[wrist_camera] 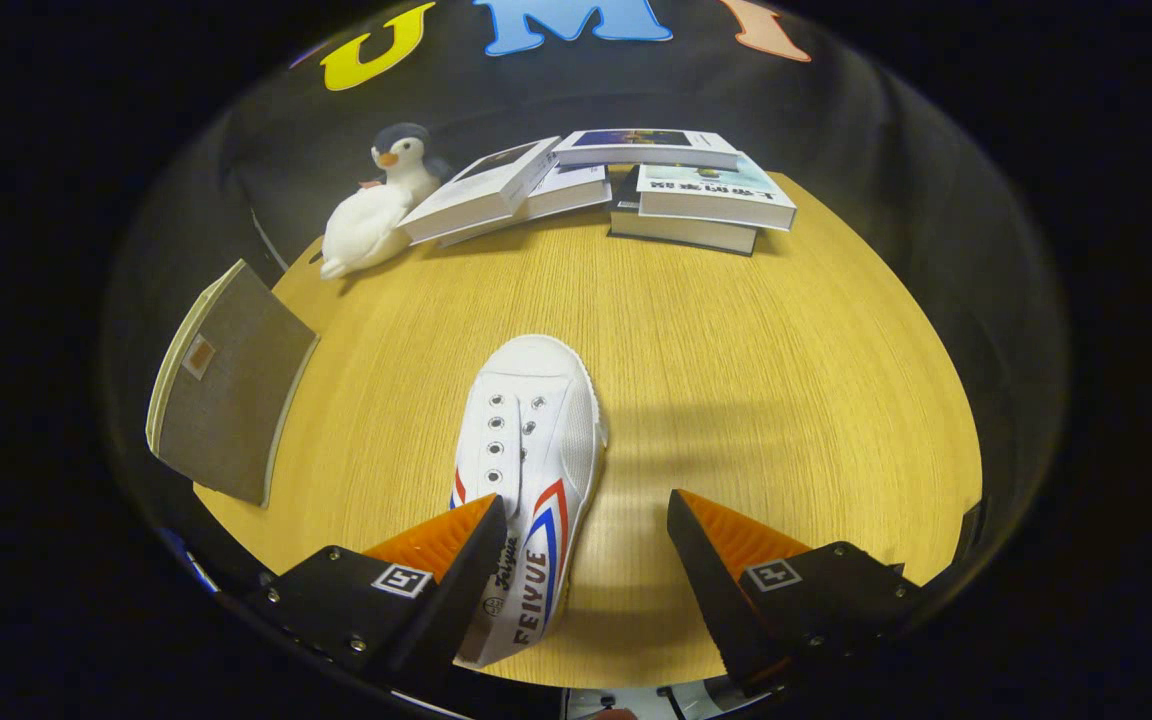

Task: Open the storage box then place both shoes into the box .Put the left shoe in first, then the right shoe, with the right side of both shoes facing outward in a uniform manner.

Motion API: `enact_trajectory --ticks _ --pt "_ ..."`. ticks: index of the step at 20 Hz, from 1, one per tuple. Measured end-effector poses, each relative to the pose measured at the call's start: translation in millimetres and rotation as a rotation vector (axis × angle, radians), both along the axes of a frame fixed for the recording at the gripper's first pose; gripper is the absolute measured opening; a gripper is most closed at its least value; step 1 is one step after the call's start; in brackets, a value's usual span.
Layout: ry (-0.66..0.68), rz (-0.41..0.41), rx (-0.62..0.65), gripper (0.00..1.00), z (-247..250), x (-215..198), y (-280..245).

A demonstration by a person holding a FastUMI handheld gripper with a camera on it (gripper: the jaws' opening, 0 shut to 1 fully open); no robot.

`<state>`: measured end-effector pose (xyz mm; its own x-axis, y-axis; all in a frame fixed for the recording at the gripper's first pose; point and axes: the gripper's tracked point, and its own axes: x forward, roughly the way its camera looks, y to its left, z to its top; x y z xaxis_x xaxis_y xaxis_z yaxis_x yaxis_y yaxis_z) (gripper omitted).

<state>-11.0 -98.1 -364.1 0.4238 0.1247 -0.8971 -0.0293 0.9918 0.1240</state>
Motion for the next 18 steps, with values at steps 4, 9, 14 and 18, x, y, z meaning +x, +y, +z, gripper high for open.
enact_trajectory --ticks 4,9,14,18 --pt "0.051 0.039 -0.039 0.98 -17 -7 3" --pt "0.081 0.014 0.029 0.86 -20 -7 10" --pt "0.092 -0.007 0.042 0.38 -17 -9 22" --pt "0.089 -0.155 0.085 0.14 -15 -8 17"
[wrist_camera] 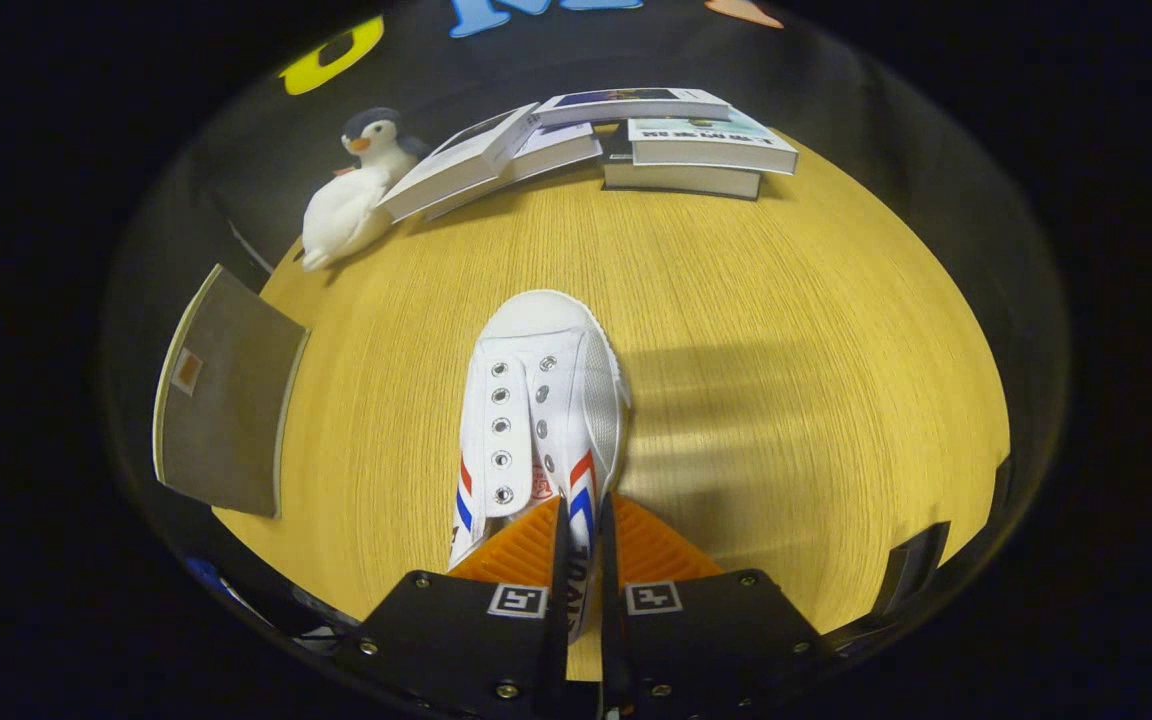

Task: Open the storage box then place both shoes into the box .Put the left shoe in first, then the right shoe, with the right side of both shoes facing outward in a uniform manner.

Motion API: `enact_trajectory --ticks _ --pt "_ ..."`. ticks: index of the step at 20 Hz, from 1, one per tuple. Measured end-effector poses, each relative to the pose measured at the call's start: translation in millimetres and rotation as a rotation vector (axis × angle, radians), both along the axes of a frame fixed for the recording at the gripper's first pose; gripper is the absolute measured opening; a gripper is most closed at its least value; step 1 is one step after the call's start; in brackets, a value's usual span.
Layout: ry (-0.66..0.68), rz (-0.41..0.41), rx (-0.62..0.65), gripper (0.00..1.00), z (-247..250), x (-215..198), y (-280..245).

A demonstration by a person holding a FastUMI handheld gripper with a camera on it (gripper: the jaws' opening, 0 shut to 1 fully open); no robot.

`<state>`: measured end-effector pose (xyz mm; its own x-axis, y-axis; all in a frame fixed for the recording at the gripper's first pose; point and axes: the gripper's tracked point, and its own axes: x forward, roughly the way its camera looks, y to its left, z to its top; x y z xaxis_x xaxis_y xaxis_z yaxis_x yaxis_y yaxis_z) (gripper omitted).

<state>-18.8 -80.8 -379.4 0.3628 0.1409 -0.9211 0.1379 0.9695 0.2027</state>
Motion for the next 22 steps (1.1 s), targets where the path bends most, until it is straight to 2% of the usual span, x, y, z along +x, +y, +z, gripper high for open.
enact_trajectory --ticks 1,5,14,22 --pt "0.002 -0.038 0.015 0.0 8 0 -1" --pt "-0.008 -0.109 0.081 0.0 20 -1 9" --pt "-0.102 -0.137 0.199 0.0 90 23 71" --pt "-0.149 -0.068 0.224 0.0 135 44 141"
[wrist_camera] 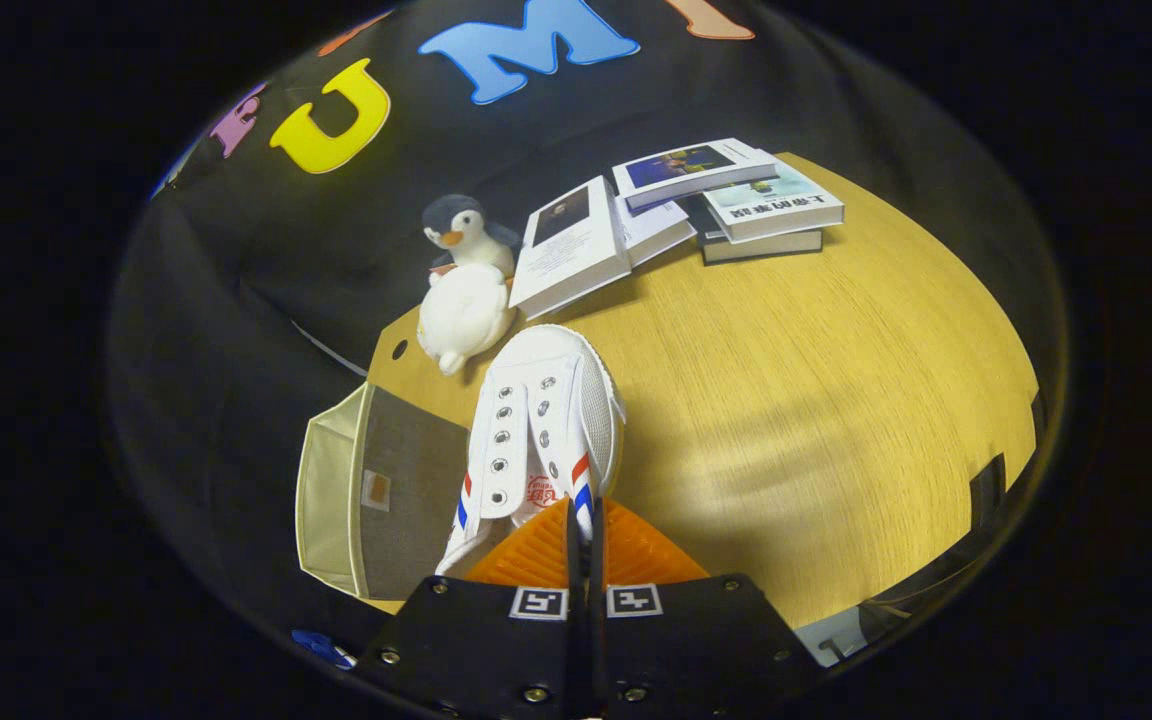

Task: Open the storage box then place both shoes into the box .Put the left shoe in first, then the right shoe, with the right side of both shoes facing outward in a uniform manner.

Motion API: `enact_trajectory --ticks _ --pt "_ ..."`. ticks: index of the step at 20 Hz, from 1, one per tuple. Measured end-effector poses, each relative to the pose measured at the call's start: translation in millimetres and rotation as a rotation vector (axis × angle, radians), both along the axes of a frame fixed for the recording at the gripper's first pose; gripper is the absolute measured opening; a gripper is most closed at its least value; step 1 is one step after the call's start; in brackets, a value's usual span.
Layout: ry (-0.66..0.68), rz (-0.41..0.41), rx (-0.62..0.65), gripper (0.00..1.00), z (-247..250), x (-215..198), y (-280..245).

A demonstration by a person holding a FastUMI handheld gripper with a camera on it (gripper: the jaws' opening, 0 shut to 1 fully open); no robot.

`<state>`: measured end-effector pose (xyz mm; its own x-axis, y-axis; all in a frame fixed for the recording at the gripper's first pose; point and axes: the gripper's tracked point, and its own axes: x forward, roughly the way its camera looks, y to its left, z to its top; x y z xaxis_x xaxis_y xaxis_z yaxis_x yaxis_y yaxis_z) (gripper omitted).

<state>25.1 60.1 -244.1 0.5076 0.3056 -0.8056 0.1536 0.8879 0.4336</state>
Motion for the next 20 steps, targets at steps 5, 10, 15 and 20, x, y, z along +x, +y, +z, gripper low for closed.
enact_trajectory --ticks 5,10,15,20 --pt "-0.036 0.061 0.014 0.0 23 12 51" --pt "-0.061 0.115 0.031 0.0 40 20 100" --pt "-0.078 0.155 0.053 0.0 46 24 151" --pt "-0.086 0.202 0.043 0.0 44 25 194"
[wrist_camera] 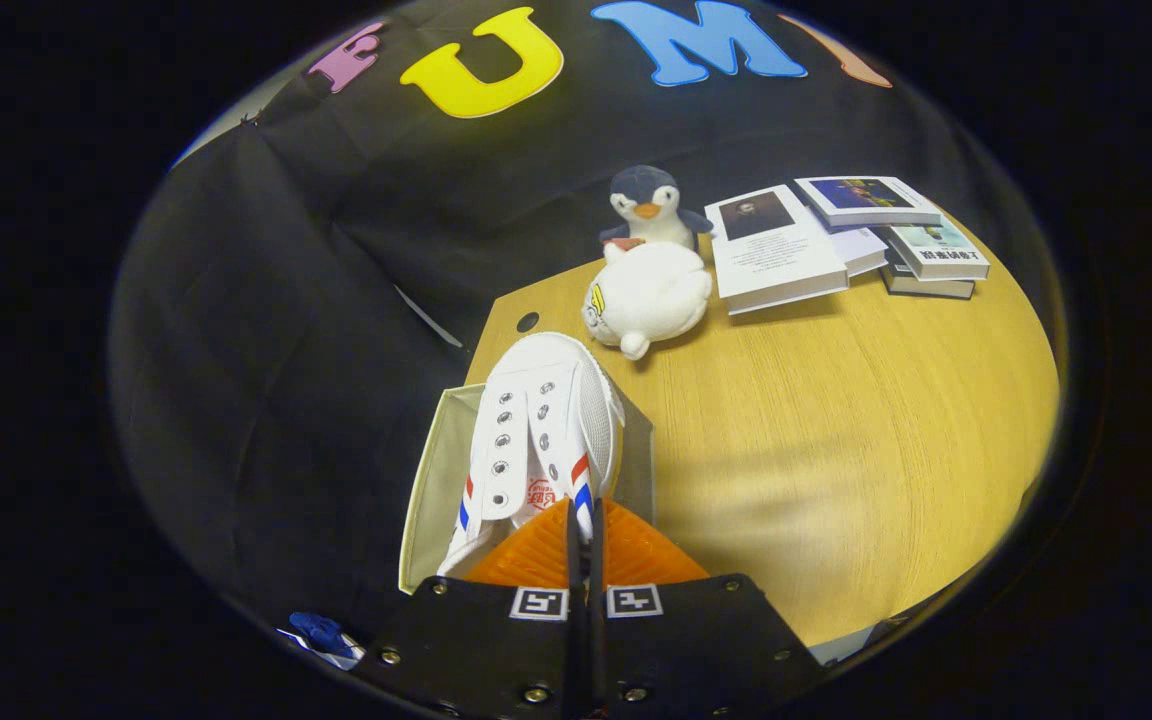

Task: Open the storage box then place both shoes into the box .Put the left shoe in first, then the right shoe, with the right side of both shoes facing outward in a uniform manner.

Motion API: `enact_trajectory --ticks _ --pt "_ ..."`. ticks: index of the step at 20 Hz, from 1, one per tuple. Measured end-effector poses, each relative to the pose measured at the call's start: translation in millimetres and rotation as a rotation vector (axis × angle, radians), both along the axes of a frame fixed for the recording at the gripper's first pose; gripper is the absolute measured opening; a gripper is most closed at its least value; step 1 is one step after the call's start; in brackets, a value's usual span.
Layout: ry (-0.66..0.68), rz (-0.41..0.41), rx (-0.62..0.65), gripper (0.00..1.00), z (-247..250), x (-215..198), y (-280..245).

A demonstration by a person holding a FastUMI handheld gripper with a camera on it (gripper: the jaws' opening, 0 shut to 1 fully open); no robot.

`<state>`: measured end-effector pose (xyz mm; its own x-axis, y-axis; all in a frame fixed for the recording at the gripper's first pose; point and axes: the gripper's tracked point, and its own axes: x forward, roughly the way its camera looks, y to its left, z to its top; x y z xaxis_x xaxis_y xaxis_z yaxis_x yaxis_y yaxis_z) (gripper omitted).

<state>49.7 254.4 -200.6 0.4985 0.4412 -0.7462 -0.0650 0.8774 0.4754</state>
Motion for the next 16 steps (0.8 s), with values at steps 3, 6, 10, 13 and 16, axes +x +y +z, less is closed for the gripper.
enact_trajectory --ticks 3,6,10,13,16 --pt "0.003 0.016 -0.02 0.0 -8 -1 20" --pt "0.013 0.018 -0.056 0.0 -21 -2 28" --pt "-0.002 -0.004 -0.107 0.0 -34 5 30" --pt "-0.067 -0.006 -0.096 0.19 -26 13 40" --pt "-0.161 0.024 -0.151 0.75 -5 24 31"
